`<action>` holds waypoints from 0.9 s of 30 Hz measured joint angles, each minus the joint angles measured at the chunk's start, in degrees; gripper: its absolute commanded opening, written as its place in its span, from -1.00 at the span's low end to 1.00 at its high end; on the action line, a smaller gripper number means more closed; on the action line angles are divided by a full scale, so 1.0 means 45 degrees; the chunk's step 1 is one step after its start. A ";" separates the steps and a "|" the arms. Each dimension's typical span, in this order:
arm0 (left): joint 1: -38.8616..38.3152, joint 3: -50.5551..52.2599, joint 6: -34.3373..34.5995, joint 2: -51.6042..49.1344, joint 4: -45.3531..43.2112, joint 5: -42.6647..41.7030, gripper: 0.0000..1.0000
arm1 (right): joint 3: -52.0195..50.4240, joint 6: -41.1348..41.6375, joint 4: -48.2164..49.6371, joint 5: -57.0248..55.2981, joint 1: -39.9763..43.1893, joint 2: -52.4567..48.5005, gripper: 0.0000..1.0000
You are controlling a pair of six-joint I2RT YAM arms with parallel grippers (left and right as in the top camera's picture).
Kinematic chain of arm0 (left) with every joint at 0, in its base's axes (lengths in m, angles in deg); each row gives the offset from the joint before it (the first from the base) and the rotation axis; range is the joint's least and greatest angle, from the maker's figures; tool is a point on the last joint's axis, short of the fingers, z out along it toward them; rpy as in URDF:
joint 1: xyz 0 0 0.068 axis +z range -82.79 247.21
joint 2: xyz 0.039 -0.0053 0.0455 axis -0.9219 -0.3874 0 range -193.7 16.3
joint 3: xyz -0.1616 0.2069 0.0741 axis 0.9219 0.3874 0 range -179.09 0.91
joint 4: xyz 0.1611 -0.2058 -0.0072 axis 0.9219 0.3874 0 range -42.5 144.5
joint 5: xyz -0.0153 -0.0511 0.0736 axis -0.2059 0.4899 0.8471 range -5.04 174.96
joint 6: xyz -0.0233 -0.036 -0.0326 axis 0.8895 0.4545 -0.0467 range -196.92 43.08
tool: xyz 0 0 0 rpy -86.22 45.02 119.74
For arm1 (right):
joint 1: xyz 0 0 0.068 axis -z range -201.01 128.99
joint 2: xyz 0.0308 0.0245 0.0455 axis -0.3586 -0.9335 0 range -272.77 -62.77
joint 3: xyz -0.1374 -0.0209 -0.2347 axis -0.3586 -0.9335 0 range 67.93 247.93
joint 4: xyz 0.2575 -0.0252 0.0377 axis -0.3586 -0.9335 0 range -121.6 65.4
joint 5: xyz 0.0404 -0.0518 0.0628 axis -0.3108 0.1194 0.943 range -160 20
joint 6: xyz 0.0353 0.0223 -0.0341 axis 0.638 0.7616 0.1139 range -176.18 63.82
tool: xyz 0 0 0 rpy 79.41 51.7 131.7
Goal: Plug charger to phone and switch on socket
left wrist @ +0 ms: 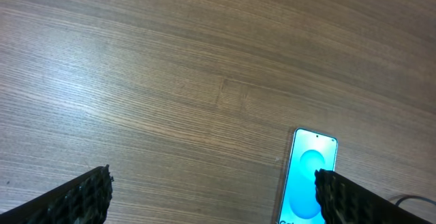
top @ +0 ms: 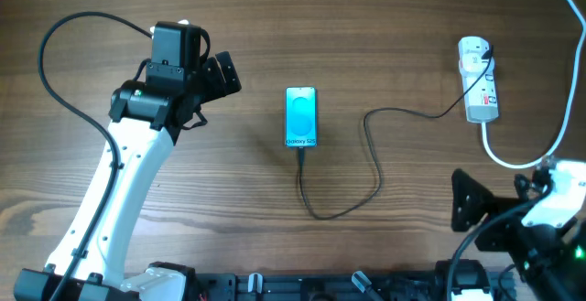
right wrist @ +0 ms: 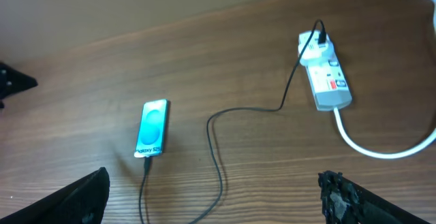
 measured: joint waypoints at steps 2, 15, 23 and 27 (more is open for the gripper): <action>0.0000 0.0000 0.0000 0.0000 -0.0005 0.0000 1.00 | -0.0257 -0.0491 0.0272 0.0015 0.0000 0.0772 1.00; 0.0000 0.0000 0.0000 0.0000 0.0000 0.0000 1.00 | -0.8733 -0.0933 0.8121 0.1205 0.0000 0.4396 1.00; 0.0000 0.0000 0.0000 0.0000 0.0000 0.0000 1.00 | -1.3177 -0.3342 1.3187 0.3395 0.0000 0.6348 1.00; 0.0000 0.0000 0.0000 0.0000 0.0000 0.0005 1.00 | -1.4071 -0.3487 1.4654 0.3410 0.0000 0.6567 1.00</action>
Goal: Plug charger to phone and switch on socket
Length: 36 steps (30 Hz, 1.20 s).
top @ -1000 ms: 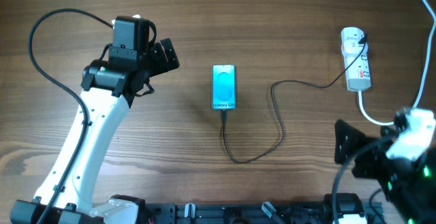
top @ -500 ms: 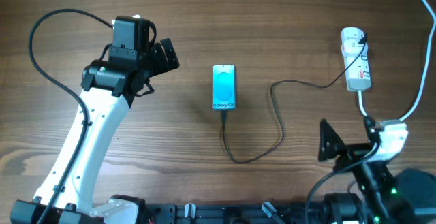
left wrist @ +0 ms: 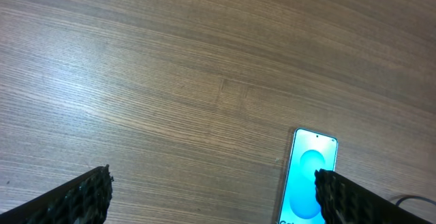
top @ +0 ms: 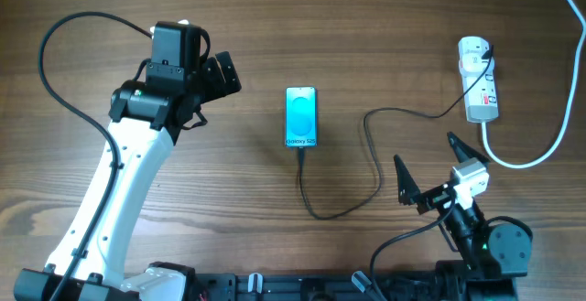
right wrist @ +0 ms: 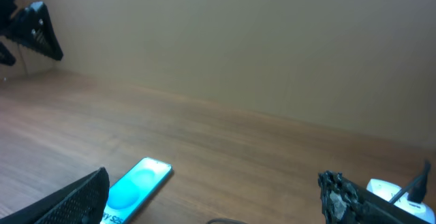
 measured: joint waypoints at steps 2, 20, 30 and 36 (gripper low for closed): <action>0.0000 0.0000 0.0000 0.0000 0.0000 -0.0005 1.00 | -0.0559 0.0068 0.0758 -0.0369 0.0000 0.0010 1.00; 0.0000 0.0000 0.0000 0.0000 0.0000 -0.0005 1.00 | -0.1923 0.1593 0.1457 -0.3342 -0.0010 0.0044 1.00; 0.0000 0.0000 0.0000 0.0000 0.0000 -0.0005 1.00 | -0.1923 0.0617 0.1452 -0.3439 -0.0010 0.0049 1.00; 0.0000 0.0000 0.0000 0.0000 0.0000 0.0000 1.00 | -0.1923 0.0578 0.1447 -0.3531 -0.0010 0.0049 1.00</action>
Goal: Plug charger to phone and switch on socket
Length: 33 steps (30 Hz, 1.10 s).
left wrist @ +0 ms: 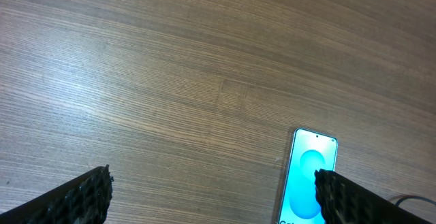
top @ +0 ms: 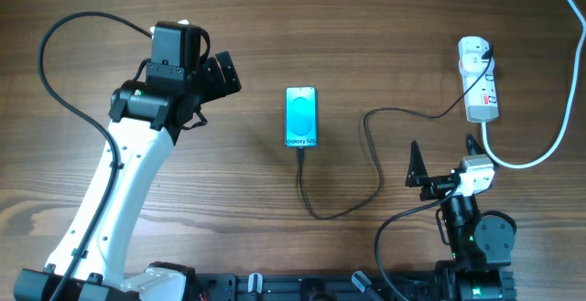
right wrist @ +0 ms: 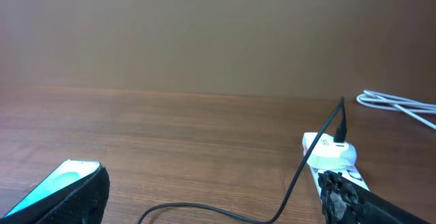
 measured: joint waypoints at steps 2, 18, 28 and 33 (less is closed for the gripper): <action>0.0000 0.0000 0.0000 0.0000 0.0000 -0.0005 1.00 | 0.0000 0.0000 0.0000 -0.0053 0.0000 -0.0005 1.00; 0.0000 0.0000 0.0000 0.0000 0.0000 -0.0005 1.00 | 0.0000 0.0000 0.0000 -0.0049 0.0000 0.0000 1.00; 0.0000 0.0000 0.0000 0.0000 0.0000 0.0000 1.00 | 0.0000 0.0000 0.0000 -0.0049 0.0000 -0.0005 1.00; 0.0000 0.0000 0.0000 0.0000 0.0199 -0.0005 1.00 | 0.0000 0.0000 0.0005 -0.0049 0.0000 -0.0005 1.00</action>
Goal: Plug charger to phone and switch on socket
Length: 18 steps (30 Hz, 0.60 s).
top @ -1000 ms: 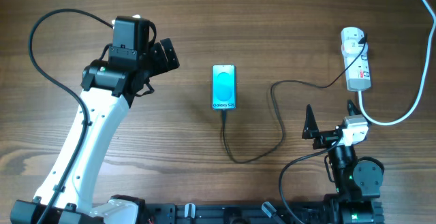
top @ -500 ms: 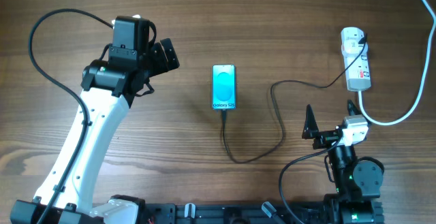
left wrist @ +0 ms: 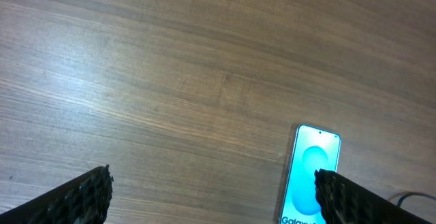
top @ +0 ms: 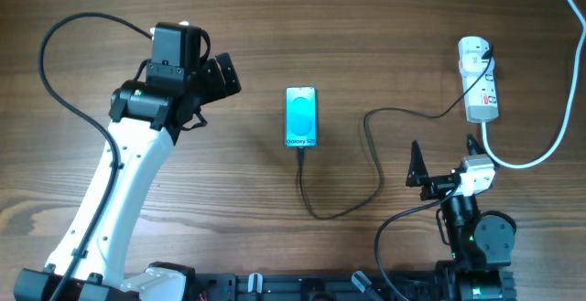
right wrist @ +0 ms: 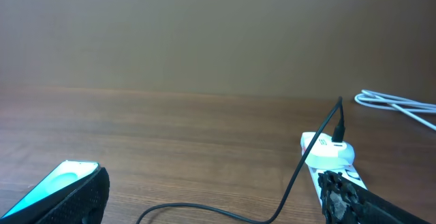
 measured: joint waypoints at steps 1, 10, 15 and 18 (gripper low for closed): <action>0.0000 0.0000 0.0000 0.0000 0.0000 0.0000 1.00 | 0.0000 0.0000 0.0000 0.0000 0.0000 0.0000 1.00; 0.0214 0.0879 -0.0005 0.2079 0.0573 0.0005 1.00 | 0.0000 0.0000 0.0000 0.0000 0.0000 0.0015 1.00; 0.0495 0.2268 -0.2589 0.3351 -0.0311 -0.1409 1.00 | 0.0000 0.0000 0.0000 0.0000 0.0000 0.0015 0.99; 0.0495 0.3177 -0.3895 0.4702 -0.1200 -0.2361 1.00 | 0.0000 0.0000 0.0000 0.0000 0.0000 0.0015 1.00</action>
